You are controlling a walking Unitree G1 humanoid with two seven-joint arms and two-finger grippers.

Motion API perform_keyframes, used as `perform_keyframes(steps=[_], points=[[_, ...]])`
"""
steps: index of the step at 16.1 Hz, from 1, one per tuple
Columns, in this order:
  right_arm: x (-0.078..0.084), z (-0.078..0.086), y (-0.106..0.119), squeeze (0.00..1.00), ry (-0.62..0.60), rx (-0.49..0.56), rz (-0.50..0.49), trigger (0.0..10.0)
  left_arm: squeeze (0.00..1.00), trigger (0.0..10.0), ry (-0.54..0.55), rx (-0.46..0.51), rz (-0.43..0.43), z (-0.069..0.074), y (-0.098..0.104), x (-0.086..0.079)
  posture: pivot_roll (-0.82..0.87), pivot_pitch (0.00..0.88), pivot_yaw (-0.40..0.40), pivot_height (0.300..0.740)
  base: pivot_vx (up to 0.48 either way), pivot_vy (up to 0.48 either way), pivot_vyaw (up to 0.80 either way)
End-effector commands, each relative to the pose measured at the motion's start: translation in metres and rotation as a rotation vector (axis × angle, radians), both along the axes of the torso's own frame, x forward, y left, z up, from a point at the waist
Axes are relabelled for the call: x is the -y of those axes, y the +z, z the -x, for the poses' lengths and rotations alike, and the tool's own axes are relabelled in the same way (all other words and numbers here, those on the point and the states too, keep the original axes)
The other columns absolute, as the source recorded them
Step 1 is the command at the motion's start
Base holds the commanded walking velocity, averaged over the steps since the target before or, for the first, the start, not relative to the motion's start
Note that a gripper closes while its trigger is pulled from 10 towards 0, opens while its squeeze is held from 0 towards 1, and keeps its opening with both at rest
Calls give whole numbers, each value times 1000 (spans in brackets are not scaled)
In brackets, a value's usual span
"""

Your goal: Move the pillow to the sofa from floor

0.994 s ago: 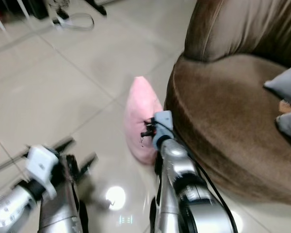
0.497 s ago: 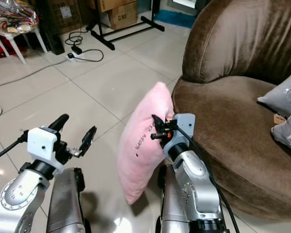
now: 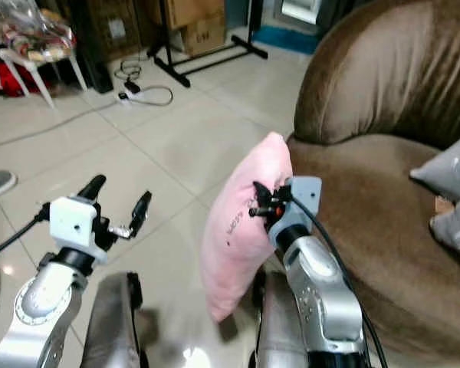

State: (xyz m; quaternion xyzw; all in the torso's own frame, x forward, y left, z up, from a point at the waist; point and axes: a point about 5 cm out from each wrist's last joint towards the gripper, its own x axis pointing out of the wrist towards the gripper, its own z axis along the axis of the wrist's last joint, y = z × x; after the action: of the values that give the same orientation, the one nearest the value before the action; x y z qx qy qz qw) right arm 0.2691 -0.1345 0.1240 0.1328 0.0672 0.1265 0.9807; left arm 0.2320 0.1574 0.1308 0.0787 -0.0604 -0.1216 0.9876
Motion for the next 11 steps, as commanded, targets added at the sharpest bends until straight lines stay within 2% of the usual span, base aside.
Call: perform_keyframes(steps=[1,11], points=[[3,-1,13,0,-20,46,-22,10000,0,10000,-7,-7,-7,2,-3,1,-23,0,-23,559,0,0,0],[7,-3,10,0,-50,27,-27,10000,0,10000,-10,-22,-12,-1,-5,-1,-19,0,-18,659,0,0,0]])
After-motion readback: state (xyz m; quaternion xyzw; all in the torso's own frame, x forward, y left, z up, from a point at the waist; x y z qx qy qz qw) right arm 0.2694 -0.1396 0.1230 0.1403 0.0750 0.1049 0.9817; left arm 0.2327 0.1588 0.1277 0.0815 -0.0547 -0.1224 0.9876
